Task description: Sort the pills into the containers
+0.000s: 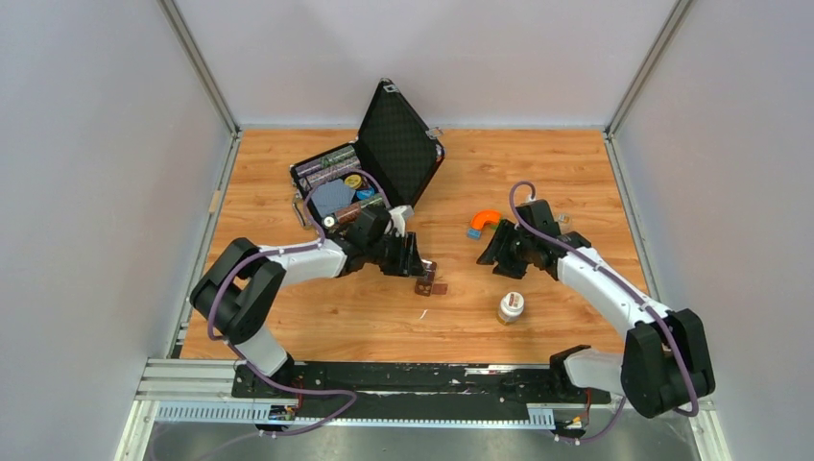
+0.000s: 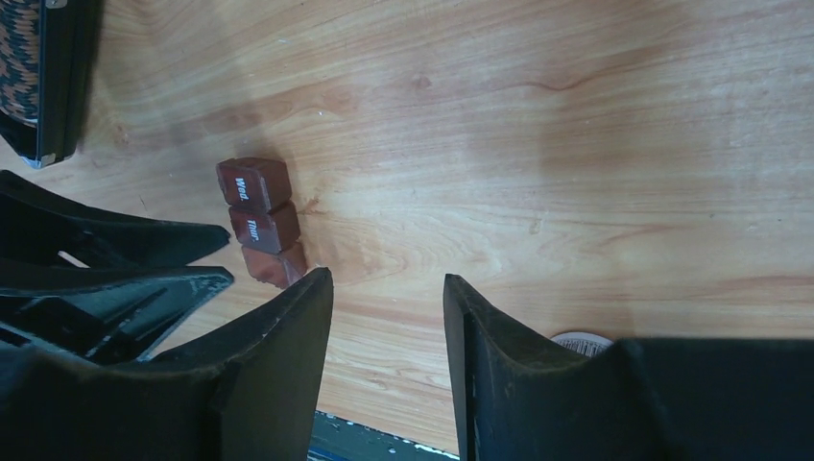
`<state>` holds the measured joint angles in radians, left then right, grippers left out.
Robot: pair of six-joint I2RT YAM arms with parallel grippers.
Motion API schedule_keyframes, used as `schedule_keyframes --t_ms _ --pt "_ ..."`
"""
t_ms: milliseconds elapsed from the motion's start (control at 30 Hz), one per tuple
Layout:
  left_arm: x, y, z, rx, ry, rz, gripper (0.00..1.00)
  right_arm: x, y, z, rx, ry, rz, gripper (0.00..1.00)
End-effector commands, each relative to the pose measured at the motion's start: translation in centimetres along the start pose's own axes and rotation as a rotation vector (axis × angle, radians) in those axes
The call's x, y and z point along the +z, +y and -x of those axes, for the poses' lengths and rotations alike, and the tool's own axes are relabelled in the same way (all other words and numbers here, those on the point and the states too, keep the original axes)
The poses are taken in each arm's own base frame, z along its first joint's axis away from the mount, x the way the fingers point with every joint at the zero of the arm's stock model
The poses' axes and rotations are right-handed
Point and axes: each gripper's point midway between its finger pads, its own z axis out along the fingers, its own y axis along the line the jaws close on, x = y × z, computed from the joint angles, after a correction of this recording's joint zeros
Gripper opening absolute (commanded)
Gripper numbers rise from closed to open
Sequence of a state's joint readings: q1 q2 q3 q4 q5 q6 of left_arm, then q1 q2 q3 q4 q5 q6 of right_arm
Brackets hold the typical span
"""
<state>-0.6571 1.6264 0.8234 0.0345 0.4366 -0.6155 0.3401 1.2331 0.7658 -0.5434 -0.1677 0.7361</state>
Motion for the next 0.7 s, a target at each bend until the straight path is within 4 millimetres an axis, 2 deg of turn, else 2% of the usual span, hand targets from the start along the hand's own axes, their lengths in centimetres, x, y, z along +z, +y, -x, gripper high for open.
schedule_keyframes --t_ms 0,167,300,467,667 --pt "1.2 -0.8 -0.5 -0.064 -0.018 -0.014 0.49 0.8 1.2 -0.1 -0.009 0.010 0.052 0.47" --pt "1.8 0.2 -0.4 -0.115 -0.067 0.034 0.46 2.0 1.1 -1.4 -0.040 0.060 0.050 0.46" --pt "2.1 0.2 0.2 -0.152 -0.102 0.030 0.45 2.8 1.1 -2.0 -0.055 0.086 0.045 0.46" --pt "2.2 0.7 0.3 -0.191 -0.121 0.057 0.44 3.1 1.4 -2.1 -0.083 0.100 0.057 0.46" --pt "2.5 0.5 0.1 -0.248 -0.113 0.042 0.39 3.2 1.6 -2.6 -0.114 0.137 0.079 0.48"
